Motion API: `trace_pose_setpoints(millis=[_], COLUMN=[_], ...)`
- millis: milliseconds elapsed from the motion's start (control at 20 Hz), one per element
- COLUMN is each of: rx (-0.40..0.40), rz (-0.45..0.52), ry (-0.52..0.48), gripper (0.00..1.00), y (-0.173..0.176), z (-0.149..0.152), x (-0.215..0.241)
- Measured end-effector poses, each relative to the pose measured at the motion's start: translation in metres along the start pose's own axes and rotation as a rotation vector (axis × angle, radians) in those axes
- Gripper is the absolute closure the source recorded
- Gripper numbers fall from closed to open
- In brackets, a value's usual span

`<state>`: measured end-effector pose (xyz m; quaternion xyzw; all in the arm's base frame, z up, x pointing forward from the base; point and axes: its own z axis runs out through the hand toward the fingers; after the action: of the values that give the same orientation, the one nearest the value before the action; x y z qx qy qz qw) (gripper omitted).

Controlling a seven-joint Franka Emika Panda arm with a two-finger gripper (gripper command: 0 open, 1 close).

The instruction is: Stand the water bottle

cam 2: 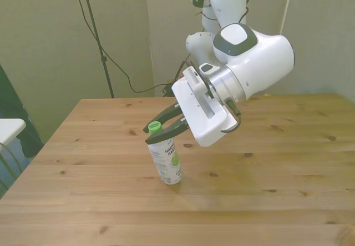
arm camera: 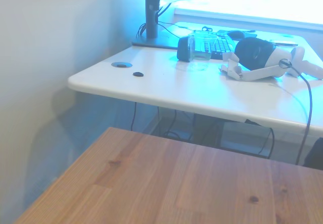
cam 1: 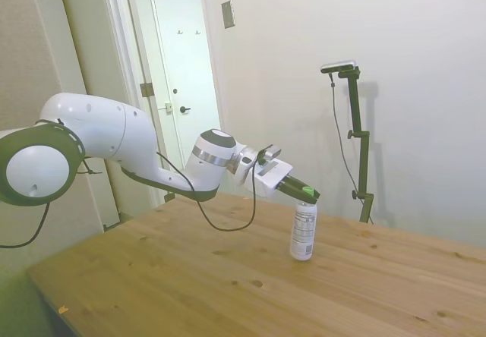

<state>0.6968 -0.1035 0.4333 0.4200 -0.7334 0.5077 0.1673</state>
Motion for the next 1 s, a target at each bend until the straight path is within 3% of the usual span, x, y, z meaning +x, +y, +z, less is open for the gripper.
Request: trace_pose_setpoints(millis=[50, 1000], rx=[-0.002, -0.019], rz=[-0.003, -0.003], ry=[0.001, 0.024], gripper=[0.0, 0.0], y=[0.0011, 0.0054], z=[0.001, 0.0062], x=[-0.0014, -0.0035])
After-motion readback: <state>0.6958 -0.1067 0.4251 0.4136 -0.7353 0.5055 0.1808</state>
